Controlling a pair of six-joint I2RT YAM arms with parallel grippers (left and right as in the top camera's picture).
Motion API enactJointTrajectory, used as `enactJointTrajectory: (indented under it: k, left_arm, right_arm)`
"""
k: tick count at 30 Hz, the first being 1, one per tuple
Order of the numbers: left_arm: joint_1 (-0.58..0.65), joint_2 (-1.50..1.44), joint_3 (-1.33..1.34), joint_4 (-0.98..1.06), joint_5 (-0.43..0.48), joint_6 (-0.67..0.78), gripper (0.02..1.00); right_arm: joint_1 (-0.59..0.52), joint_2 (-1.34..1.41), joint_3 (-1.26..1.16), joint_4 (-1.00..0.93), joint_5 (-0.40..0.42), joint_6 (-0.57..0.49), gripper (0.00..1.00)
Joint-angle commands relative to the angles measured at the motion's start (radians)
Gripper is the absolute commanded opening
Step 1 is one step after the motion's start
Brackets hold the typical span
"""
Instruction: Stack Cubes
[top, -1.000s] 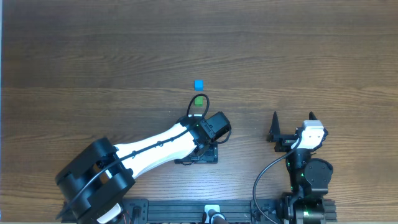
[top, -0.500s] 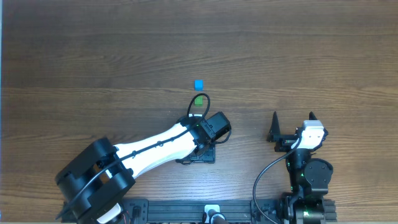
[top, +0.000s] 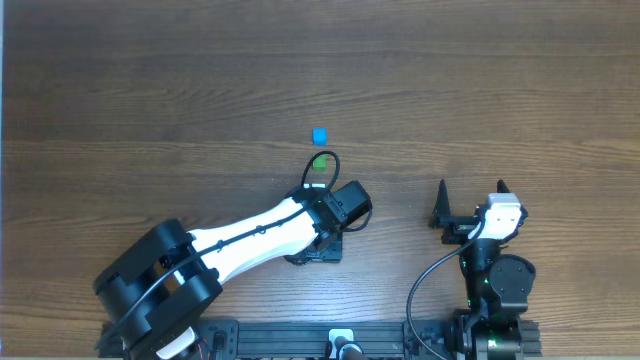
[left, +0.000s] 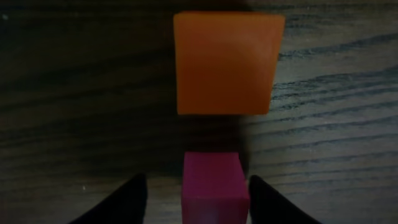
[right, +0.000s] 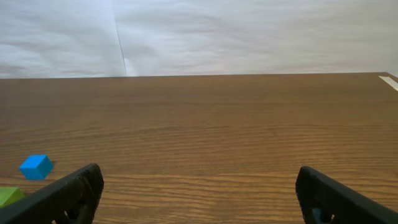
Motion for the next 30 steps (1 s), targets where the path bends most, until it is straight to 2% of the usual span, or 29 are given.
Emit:
enactJointTrajectory:
  k: [1, 9, 20, 27, 30]
  left_arm:
    - [-0.003, 0.011, -0.007, -0.001, -0.021, 0.006, 0.478]
    - [-0.003, 0.011, -0.007, 0.000, -0.024, 0.006, 0.373]
    - [-0.003, 0.011, -0.007, 0.000, -0.032, 0.006, 0.283]
    - [-0.003, 0.011, -0.007, 0.000, -0.032, 0.005, 0.161]
    - [-0.003, 0.008, -0.007, -0.001, -0.027, 0.002, 0.069]
  right_arm:
    - [-0.005, -0.010, -0.008, 0.002, -0.008, -0.001, 0.993]
    - [-0.005, -0.010, -0.008, 0.002, -0.008, -0.001, 0.993]
    - [-0.005, -0.010, -0.008, 0.002, -0.008, -0.001, 0.993]
    - [-0.005, -0.010, -0.008, 0.002, -0.008, -0.001, 0.993]
    - [-0.005, -0.010, -0.008, 0.002, -0.008, -0.001, 0.993]
